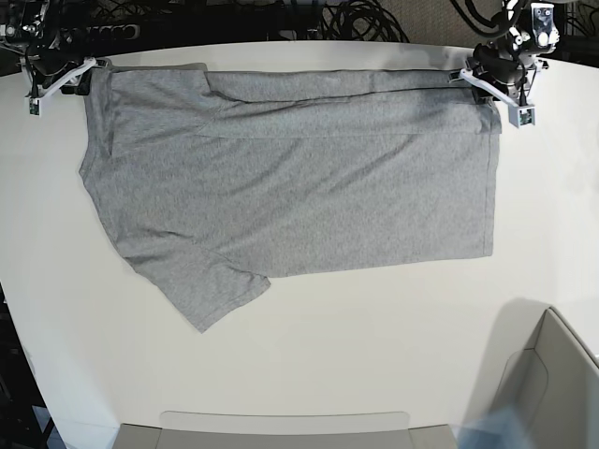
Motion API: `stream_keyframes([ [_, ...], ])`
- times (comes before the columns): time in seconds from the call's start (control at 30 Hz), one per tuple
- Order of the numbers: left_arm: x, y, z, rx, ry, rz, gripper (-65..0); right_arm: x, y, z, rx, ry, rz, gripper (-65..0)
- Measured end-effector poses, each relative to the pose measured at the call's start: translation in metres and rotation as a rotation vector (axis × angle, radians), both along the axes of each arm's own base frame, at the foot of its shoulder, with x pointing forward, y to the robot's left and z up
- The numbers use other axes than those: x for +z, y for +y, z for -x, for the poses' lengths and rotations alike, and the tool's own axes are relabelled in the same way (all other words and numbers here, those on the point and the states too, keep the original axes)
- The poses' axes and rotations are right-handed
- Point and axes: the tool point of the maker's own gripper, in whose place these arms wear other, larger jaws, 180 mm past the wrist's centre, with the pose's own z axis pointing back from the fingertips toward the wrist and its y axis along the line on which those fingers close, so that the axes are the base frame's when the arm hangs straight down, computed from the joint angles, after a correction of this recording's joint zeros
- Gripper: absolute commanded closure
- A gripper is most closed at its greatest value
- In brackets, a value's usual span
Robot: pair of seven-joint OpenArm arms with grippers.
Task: Fold the T-shirt properly
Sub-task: 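Lay the folded edge down and release both grippers, then move both grippers to the hem edge and grasp it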
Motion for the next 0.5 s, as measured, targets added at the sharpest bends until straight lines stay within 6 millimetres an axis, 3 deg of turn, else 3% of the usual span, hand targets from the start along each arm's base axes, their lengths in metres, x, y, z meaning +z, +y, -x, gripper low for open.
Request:
stream_keyframes([
  [0.17, 0.033, 0.020, -0.008, 0.031, -0.026, -0.039, -17.5, 0.023, -0.019, -0.005, -0.043, -0.060, 0.049, -17.6],
  [0.3, 0.042, 0.040, -0.002, 0.083, -0.005, -0.071, -17.5, 0.032, -0.030, -0.004, -0.068, -0.076, 0.074, -17.6],
  [0.37, 0.047, 0.046, -0.009, 0.099, -0.030, -0.080, -17.5, 0.036, -0.032, -0.009, -0.067, -0.087, 0.086, -17.6],
  [0.5, 0.065, 0.048, -0.045, 0.108, -0.135, -0.076, -17.4, 0.074, -0.020, -0.063, -0.022, -0.256, 0.101, -17.6],
])
